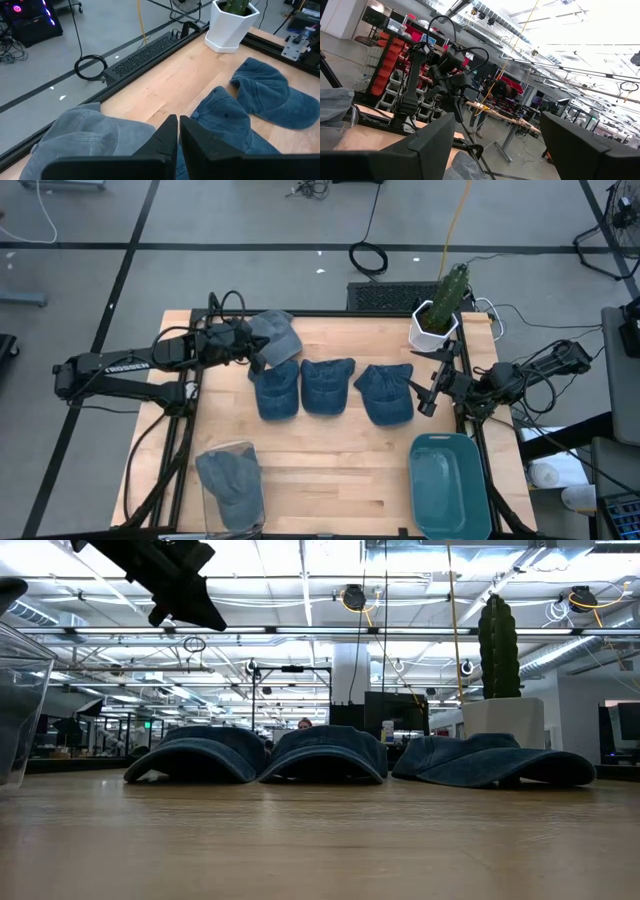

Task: Pick & Place hat
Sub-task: Put the gray cap into the transparent bin

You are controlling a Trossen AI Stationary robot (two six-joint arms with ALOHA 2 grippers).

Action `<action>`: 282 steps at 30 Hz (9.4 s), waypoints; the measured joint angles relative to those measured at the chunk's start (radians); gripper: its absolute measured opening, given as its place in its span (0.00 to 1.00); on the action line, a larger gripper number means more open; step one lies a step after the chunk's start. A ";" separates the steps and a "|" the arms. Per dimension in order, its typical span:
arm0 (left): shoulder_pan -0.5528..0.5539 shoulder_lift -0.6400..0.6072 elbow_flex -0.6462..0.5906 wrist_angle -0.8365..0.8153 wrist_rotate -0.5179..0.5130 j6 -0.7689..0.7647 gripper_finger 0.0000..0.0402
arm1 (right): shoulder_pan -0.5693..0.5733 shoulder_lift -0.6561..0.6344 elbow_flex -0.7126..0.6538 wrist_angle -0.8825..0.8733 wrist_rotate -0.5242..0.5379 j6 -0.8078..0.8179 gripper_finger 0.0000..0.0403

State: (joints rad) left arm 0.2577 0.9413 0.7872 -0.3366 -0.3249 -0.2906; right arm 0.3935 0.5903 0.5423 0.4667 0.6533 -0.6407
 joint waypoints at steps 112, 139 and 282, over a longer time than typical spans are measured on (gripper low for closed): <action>0.503 1.117 0.838 -0.863 0.272 0.381 0.42 | 0.000 0.000 0.000 0.000 0.000 0.000 0.69; 0.496 1.086 0.944 -0.893 0.220 0.510 0.00 | 0.000 0.000 0.000 0.000 0.000 0.000 0.69; -1.004 0.862 0.896 -0.927 0.038 -0.712 0.00 | 0.000 0.000 0.000 -0.005 0.000 0.000 0.69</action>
State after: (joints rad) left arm -0.7464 1.8036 1.6830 -1.2641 -0.2870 -1.0026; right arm 0.3936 0.5900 0.5422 0.4617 0.6531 -0.6407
